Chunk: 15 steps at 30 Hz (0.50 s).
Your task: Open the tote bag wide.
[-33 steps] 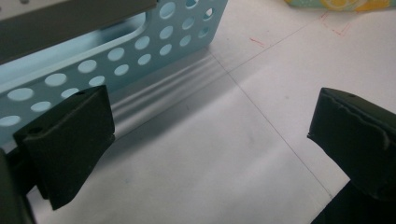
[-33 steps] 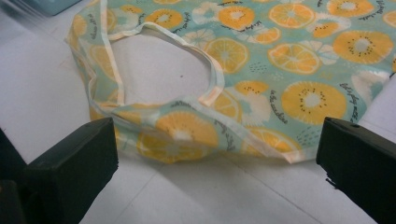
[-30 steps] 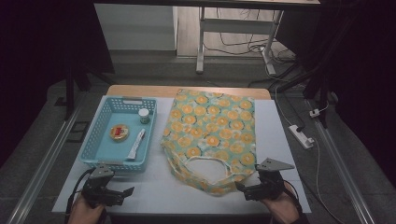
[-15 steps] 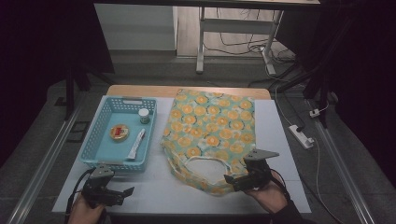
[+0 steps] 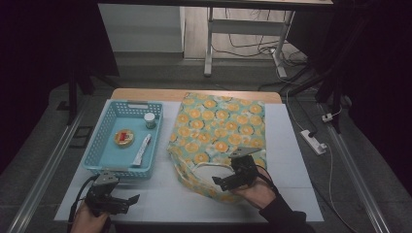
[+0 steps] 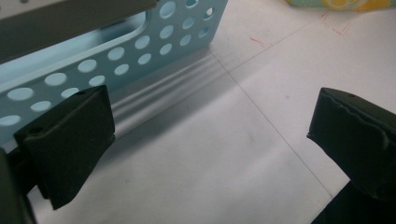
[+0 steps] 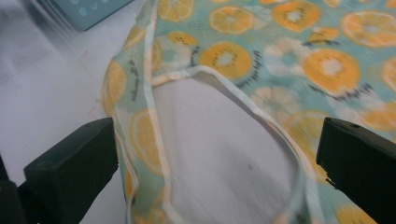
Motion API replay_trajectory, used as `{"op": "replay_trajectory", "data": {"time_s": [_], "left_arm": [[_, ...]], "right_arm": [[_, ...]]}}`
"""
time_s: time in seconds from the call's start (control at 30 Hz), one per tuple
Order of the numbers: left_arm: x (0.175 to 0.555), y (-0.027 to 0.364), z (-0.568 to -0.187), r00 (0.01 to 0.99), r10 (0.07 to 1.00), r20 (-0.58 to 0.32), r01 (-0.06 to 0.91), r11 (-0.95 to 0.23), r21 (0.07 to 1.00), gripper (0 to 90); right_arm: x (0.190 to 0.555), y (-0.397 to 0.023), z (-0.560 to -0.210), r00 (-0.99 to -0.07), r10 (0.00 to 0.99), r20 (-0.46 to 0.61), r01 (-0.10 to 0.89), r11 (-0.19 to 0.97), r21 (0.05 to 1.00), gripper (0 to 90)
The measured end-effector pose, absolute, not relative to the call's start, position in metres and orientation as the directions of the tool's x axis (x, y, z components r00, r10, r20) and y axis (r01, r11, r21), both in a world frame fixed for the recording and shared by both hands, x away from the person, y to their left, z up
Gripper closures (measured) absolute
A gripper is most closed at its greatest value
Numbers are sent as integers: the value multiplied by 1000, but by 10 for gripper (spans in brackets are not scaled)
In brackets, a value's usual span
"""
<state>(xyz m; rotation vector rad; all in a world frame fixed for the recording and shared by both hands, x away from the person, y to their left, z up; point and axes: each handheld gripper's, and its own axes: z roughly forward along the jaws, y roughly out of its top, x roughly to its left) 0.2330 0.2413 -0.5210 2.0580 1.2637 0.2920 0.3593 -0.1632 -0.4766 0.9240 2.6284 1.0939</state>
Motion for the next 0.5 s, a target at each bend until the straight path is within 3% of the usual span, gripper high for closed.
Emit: {"op": "replay_trajectory", "data": {"time_s": [0.5], "left_arm": [[233, 241, -521, 500, 851, -159, 695, -285, 660, 3]], "right_arm": [[372, -92, -492, -851, 522, 65, 432, 623, 652, 33]]}}
